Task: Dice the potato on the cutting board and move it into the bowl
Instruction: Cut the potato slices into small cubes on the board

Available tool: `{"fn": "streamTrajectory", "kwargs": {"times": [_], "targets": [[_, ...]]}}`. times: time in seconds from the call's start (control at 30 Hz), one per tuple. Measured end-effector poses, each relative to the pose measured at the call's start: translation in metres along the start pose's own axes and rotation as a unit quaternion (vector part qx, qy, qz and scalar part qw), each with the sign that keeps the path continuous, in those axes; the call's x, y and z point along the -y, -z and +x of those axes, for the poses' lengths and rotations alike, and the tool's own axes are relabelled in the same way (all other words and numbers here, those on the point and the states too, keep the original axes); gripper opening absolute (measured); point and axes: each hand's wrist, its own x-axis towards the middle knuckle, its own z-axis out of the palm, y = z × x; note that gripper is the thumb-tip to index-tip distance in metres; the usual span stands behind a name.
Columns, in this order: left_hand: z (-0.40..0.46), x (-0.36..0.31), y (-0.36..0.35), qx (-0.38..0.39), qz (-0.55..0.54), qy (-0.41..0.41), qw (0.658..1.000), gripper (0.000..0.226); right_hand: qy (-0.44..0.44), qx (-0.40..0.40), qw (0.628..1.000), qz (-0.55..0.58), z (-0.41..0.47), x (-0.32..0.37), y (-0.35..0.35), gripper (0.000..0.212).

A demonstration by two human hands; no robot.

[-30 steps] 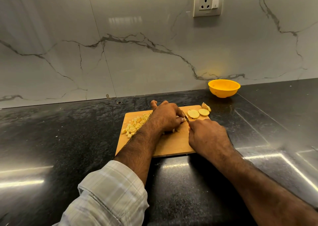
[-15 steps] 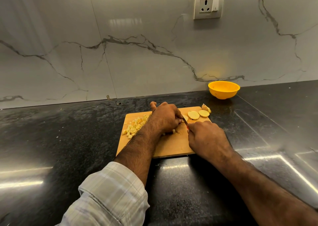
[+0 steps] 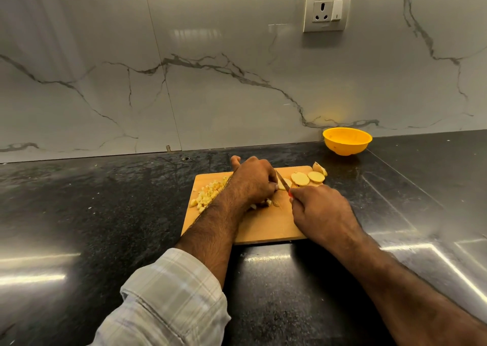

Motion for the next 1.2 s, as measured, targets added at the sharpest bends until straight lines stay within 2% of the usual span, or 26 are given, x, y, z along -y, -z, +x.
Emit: {"fn": "streamTrajectory", "kwargs": {"times": [0.17, 0.27, 0.47, 0.7, 0.8, 1.0, 1.2], "targets": [[0.002, 0.003, 0.000, 0.010, -0.007, 0.004, 1.000, 0.014, 0.012, 0.061, 0.997, -0.045, 0.006, 0.009, 0.002, 0.024], [0.001, 0.004, 0.001, 0.018, -0.016, 0.009, 1.000, 0.012, -0.004, 0.073, 0.997, -0.030, 0.015, 0.010, 0.000, 0.024], [0.001, 0.008, 0.003, 0.027, -0.028, 0.013, 0.999, 0.012, 0.008, 0.010, 1.000, 0.001, 0.005, 0.000, -0.003, 0.033], [-0.001, 0.009, 0.002, 0.020, -0.034, 0.016, 0.999, 0.010, 0.019, 0.041, 0.998, -0.037, 0.013, 0.007, -0.007, 0.025], [-0.001, 0.009, 0.002, 0.020, -0.033, 0.020, 0.999, 0.010, 0.009, 0.058, 0.998, -0.028, 0.019, 0.008, -0.004, 0.029], [-0.001, 0.009, 0.003, 0.020, -0.031, 0.025, 0.999, 0.009, 0.020, 0.007, 1.000, -0.009, 0.007, 0.003, -0.004, 0.036], [-0.002, 0.008, 0.003, 0.015, -0.030, 0.023, 0.999, 0.007, 0.024, 0.051, 0.998, -0.026, 0.015, 0.007, -0.006, 0.031]]}}
